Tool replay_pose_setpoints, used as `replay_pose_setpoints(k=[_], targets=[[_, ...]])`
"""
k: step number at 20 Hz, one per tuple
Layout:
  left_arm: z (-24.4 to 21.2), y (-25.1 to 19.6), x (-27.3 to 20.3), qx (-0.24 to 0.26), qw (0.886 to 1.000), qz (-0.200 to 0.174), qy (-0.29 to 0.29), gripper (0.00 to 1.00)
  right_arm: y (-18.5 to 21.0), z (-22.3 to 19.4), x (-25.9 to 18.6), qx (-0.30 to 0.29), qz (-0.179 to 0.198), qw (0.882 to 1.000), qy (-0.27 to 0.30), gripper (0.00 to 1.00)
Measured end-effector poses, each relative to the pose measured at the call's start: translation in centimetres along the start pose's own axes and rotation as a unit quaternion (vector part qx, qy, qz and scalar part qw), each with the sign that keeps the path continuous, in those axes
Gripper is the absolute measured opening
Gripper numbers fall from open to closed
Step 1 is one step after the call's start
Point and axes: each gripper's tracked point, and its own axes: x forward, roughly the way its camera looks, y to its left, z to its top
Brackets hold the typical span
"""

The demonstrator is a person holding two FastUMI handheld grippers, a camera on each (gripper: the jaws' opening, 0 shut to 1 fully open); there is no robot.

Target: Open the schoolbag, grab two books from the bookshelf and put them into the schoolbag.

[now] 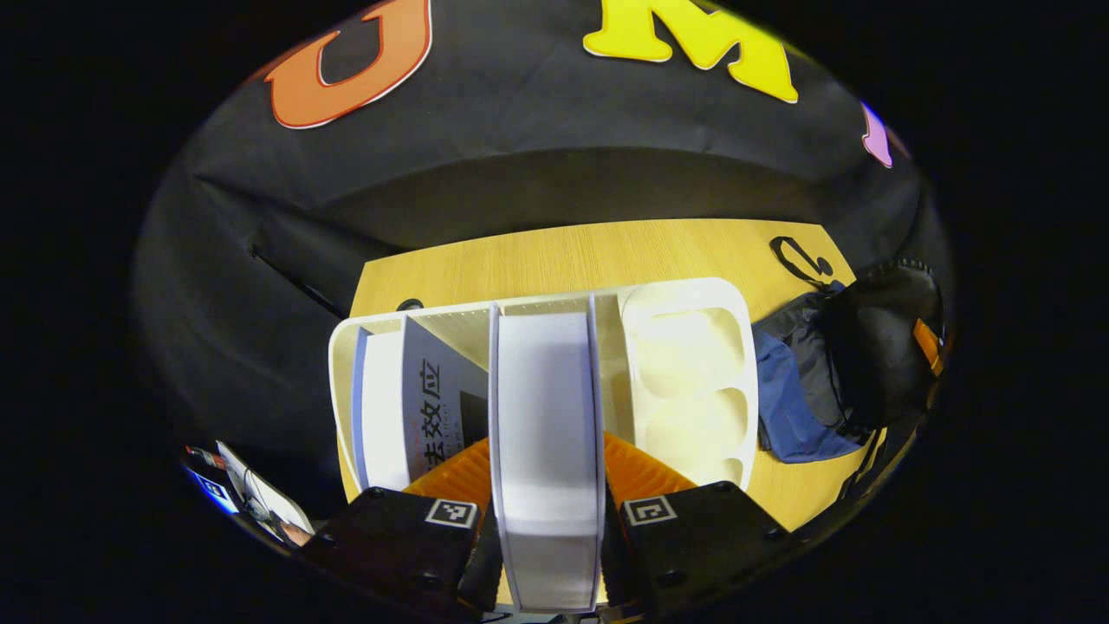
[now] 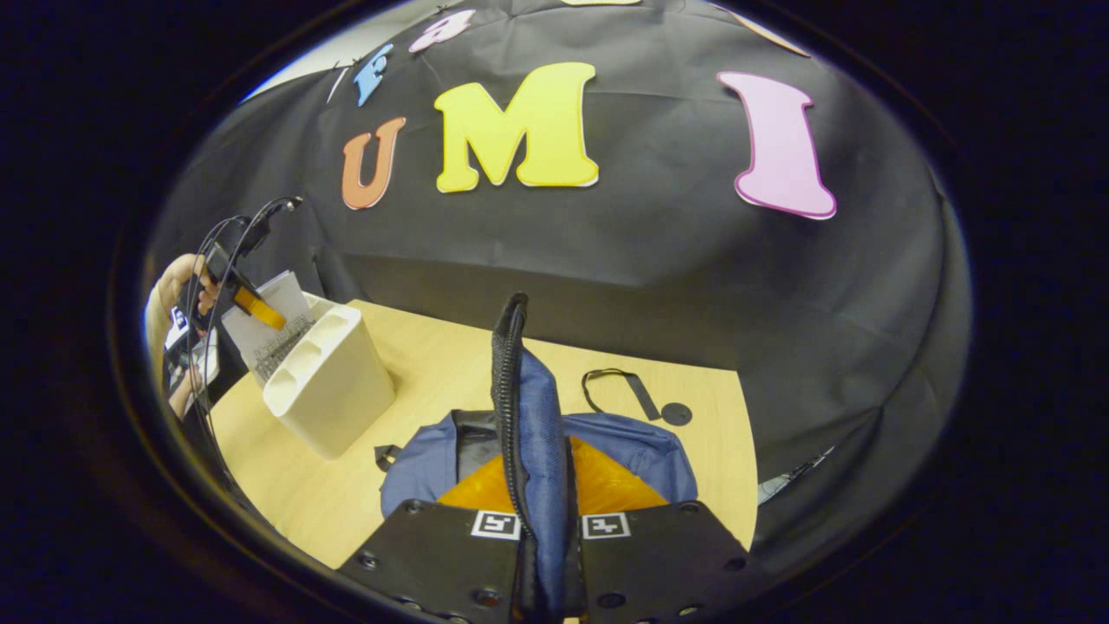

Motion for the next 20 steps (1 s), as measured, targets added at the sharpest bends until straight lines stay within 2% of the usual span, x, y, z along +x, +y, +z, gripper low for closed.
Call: replay_pose_setpoints(k=[3, 6, 7, 8, 11, 13, 14, 17, 18, 19, 20], targets=[[0.3, -0.2, -1.8, -0.002, 1.000, 0.002, -0.021, 0.47, 0.2, -0.2, 0.1, -0.004, -0.001, 1.000, 0.004, 0.11], [1.7, -0.8, -4.9, 0.030, 0.997, 0.012, -0.064, 0.47, 0.7, -0.1, 0.3, -0.014, -0.002, 1.000, 0.005, 0.11], [2.3, -1.0, -6.0, 0.043, 0.996, 0.015, -0.080, 0.51, 0.9, 0.0, 0.3, -0.015, -0.002, 1.000, 0.007, 0.11], [2.5, -1.5, -7.1, 0.054, 0.994, 0.019, -0.093, 0.46, 1.2, 0.1, 0.4, -0.017, -0.001, 1.000, 0.008, 0.11], [2.9, -2.5, -10.0, 0.077, 0.989, 0.027, -0.120, 0.46, 1.7, -0.1, 0.4, -0.019, -0.002, 1.000, 0.008, 0.11], [3.0, -3.5, -11.8, 0.090, 0.986, 0.030, -0.138, 0.50, 1.9, -0.2, 0.4, -0.019, -0.002, 1.000, 0.007, 0.11], [3.0, -3.6, -12.5, 0.096, 0.984, 0.034, -0.146, 0.46, 1.8, -0.2, 0.4, -0.020, -0.002, 1.000, 0.007, 0.11], [2.9, -4.4, -14.6, 0.095, 0.982, 0.039, -0.158, 0.46, 1.9, -0.4, 0.5, -0.012, 0.001, 1.000, 0.005, 0.11], [3.0, -4.8, -15.4, 0.091, 0.981, 0.037, -0.165, 0.50, 1.8, -0.4, 0.5, -0.010, 0.003, 1.000, 0.004, 0.11], [3.2, -5.2, -16.2, 0.091, 0.980, 0.037, -0.175, 0.46, 1.9, -0.6, 0.4, -0.009, 0.005, 1.000, 0.003, 0.11], [3.1, -5.8, -16.9, 0.090, 0.978, 0.036, -0.183, 0.50, 1.9, -0.6, 0.5, -0.009, 0.007, 1.000, 0.001, 0.11]])
